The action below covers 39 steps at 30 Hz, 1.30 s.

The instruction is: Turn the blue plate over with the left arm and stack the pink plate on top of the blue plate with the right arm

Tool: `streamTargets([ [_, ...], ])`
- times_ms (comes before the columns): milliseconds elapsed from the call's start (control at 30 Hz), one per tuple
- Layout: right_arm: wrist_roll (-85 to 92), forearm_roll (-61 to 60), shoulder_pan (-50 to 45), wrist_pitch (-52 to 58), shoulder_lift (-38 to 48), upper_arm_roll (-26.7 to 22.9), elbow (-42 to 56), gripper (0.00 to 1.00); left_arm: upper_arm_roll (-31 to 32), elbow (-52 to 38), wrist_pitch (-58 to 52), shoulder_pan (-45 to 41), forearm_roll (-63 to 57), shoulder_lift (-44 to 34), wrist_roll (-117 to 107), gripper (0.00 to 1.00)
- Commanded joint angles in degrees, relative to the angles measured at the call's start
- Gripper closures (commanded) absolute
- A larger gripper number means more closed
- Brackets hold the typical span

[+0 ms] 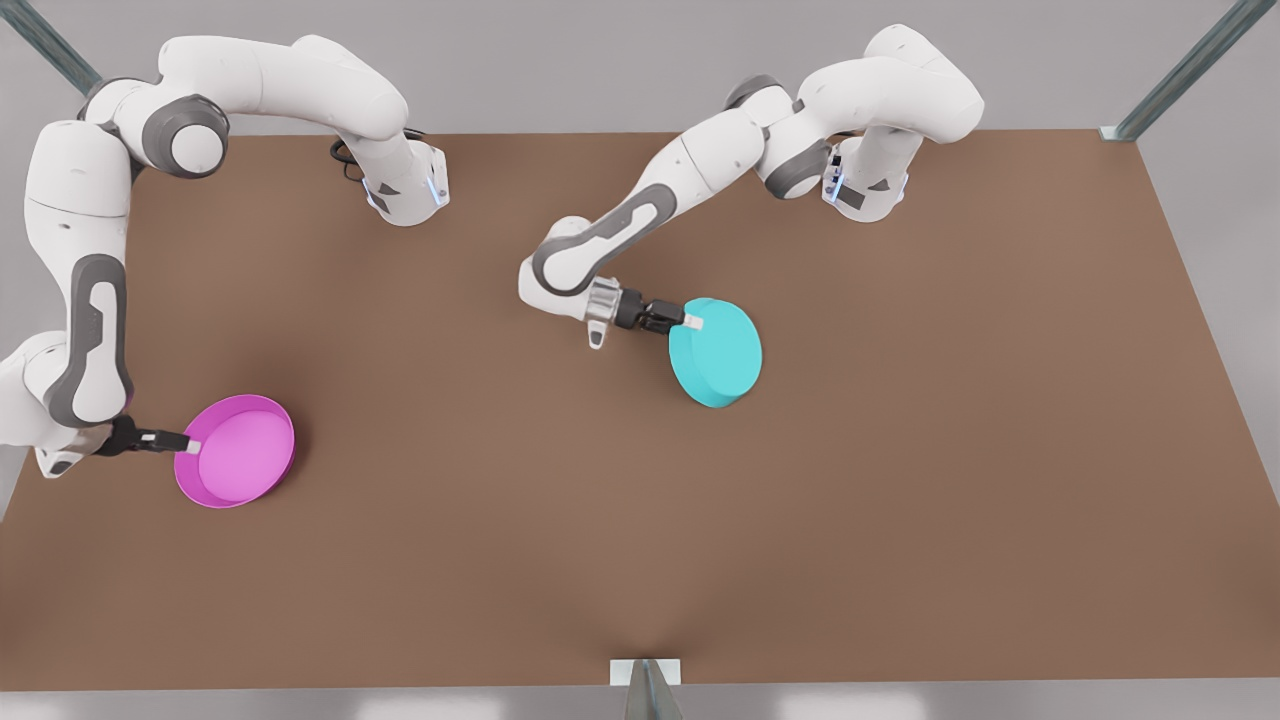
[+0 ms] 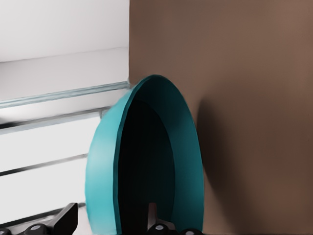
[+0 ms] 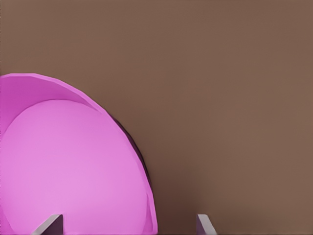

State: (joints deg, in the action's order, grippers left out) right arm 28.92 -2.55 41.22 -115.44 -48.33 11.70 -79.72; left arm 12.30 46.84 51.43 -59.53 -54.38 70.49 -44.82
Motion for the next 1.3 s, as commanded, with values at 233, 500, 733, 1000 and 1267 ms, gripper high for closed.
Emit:
streamTargets([
  [233, -1.2, 0.3, -0.9, 8.6, -5.5, -1.0, 8.9, 0.0, 0.2, -2.1, 6.9, 2.5, 18.4, -0.4, -13.6, 0.18],
  [500, -2.3, 0.3, -2.0, 8.0, -6.1, -1.0, 8.2, 0.0, 0.0, -3.1, 10.5, 3.2, 19.9, -1.0, -16.5, 0.18],
  [733, -1.9, 0.2, -1.8, 8.6, -6.6, -1.0, 8.3, 0.11, 0.3, -4.2, 16.8, 4.1, 23.1, -3.5, -23.5, 0.17],
  [1000, -2.0, 0.2, -1.8, 8.7, -6.6, -1.0, 8.3, 0.31, 0.2, -4.0, 25.0, 29.7, 58.6, -30.1, -36.8, 0.08],
  [1267, -1.8, 0.2, -1.8, 8.8, -6.5, -1.0, 8.3, 0.4, -0.3, -3.4, 17.7, 64.5, 50.4, -33.6, 27.7, 0.0],
])
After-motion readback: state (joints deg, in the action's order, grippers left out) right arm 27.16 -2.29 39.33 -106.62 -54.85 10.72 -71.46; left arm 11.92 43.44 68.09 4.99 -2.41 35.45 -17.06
